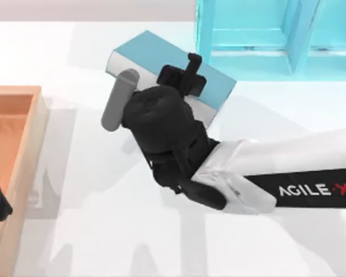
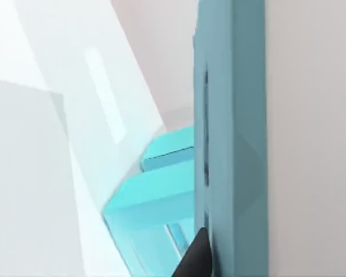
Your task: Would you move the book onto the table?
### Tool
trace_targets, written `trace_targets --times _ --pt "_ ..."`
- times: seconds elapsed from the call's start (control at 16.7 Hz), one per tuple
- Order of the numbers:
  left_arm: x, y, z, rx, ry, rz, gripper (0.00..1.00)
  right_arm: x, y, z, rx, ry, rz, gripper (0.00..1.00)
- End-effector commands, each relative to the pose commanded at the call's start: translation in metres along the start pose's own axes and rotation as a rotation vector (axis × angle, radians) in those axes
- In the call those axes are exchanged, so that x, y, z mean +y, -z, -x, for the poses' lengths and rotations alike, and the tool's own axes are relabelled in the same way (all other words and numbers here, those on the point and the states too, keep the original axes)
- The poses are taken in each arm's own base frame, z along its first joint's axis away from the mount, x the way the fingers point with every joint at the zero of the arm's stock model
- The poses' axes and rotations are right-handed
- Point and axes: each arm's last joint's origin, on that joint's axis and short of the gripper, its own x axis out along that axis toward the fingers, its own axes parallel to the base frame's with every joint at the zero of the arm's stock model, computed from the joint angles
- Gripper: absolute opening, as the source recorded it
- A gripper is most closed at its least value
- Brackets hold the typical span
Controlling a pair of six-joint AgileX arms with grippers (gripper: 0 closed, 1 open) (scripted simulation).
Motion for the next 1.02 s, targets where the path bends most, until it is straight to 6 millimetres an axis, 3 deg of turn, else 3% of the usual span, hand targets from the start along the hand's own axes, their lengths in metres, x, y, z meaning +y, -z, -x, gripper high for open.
trace_targets --times 0.18,0.36,1.02 --pt "0.000 0.000 0.000 0.000 0.000 0.000 1.00 0.033 -0.014 0.006 -0.028 -0.027 0.242 0.00" --pt "0.000 0.000 0.000 0.000 0.000 0.000 1.00 0.051 -0.021 0.011 -0.050 -0.037 0.368 0.00" --pt "0.000 0.000 0.000 0.000 0.000 0.000 1.00 0.055 -0.022 0.017 -0.054 -0.039 0.388 0.00"
